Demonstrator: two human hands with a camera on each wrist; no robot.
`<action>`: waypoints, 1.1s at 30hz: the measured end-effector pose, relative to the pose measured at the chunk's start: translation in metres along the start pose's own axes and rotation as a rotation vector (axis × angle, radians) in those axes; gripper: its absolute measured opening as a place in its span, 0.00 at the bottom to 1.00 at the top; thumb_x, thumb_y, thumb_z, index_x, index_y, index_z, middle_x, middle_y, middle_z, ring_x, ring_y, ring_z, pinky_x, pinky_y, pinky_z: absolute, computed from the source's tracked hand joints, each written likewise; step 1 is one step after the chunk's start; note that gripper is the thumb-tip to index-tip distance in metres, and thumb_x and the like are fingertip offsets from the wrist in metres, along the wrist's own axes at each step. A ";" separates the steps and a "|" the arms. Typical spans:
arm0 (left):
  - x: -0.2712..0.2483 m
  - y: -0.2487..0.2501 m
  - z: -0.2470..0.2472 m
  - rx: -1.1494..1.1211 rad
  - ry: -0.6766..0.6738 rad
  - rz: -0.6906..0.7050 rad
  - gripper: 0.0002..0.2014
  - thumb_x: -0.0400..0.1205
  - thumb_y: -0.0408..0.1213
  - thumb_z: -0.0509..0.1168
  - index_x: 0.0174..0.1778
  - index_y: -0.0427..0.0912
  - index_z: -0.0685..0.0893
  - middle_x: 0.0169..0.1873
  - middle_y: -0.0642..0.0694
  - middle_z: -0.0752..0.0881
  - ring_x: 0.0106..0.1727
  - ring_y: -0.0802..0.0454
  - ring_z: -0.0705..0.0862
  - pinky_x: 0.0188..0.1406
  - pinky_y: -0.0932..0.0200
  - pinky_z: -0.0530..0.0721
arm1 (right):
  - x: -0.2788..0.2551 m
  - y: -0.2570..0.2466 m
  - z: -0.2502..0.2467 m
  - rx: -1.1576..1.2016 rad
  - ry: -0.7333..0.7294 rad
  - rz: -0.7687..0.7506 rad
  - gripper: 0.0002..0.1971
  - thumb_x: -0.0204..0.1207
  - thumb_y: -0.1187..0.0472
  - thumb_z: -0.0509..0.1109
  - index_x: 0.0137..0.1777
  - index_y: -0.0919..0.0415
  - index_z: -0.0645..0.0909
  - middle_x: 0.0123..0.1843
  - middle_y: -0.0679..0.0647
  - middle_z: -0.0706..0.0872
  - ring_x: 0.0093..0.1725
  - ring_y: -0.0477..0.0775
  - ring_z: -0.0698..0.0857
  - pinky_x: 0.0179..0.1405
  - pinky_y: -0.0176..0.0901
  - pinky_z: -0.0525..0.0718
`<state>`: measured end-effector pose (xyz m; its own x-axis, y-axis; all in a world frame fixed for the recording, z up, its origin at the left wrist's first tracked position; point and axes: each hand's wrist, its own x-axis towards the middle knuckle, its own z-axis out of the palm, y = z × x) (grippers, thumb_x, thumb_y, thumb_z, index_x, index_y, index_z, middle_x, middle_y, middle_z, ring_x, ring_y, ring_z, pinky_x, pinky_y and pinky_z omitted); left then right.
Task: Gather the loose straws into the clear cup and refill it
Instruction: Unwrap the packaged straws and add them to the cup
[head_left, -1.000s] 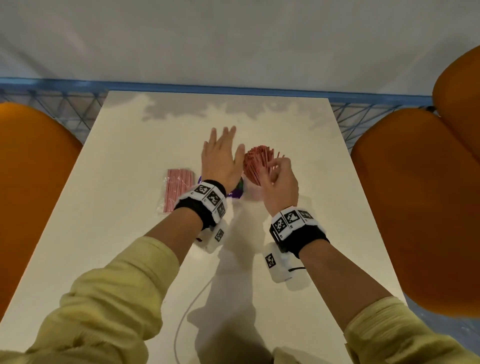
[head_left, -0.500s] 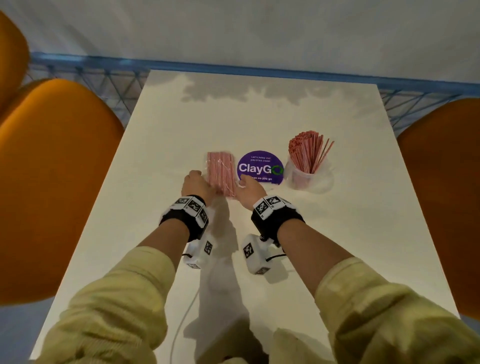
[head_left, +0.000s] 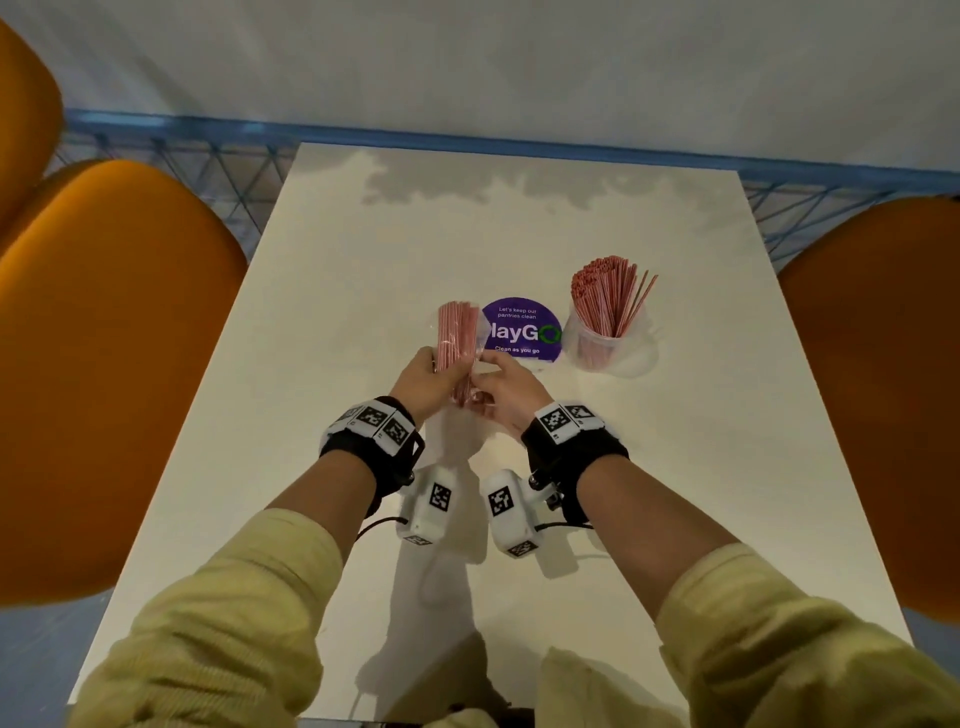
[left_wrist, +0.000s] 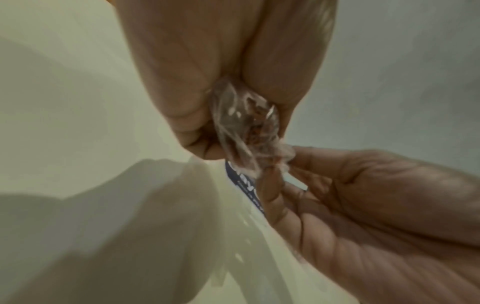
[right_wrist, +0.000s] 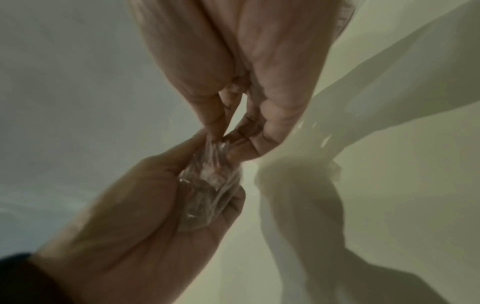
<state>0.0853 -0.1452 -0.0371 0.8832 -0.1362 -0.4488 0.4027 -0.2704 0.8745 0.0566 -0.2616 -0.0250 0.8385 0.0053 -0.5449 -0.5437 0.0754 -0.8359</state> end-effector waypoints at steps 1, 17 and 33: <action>-0.004 0.003 0.002 -0.080 -0.023 0.030 0.18 0.79 0.44 0.67 0.58 0.36 0.75 0.40 0.42 0.83 0.35 0.48 0.84 0.34 0.56 0.85 | -0.001 0.000 -0.005 0.067 -0.003 -0.035 0.12 0.79 0.72 0.61 0.58 0.59 0.76 0.45 0.65 0.83 0.38 0.56 0.82 0.41 0.44 0.85; -0.056 0.055 0.017 -0.479 -0.280 0.144 0.15 0.84 0.28 0.55 0.64 0.44 0.77 0.32 0.52 0.91 0.29 0.57 0.89 0.21 0.64 0.86 | -0.074 -0.054 -0.085 -0.530 0.388 -0.616 0.09 0.71 0.66 0.75 0.50 0.66 0.88 0.44 0.57 0.86 0.44 0.59 0.86 0.50 0.52 0.86; -0.060 0.038 0.023 -0.511 -0.161 0.123 0.11 0.78 0.26 0.67 0.49 0.47 0.82 0.37 0.48 0.83 0.21 0.62 0.79 0.12 0.72 0.69 | -0.092 -0.064 -0.145 -0.446 0.920 -0.773 0.10 0.73 0.63 0.73 0.54 0.61 0.89 0.35 0.40 0.71 0.37 0.41 0.75 0.38 0.22 0.74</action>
<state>0.0417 -0.1689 0.0188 0.8993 -0.2929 -0.3249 0.3998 0.2489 0.8822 0.0091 -0.4112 0.0687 0.7031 -0.5916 0.3946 -0.0436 -0.5897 -0.8064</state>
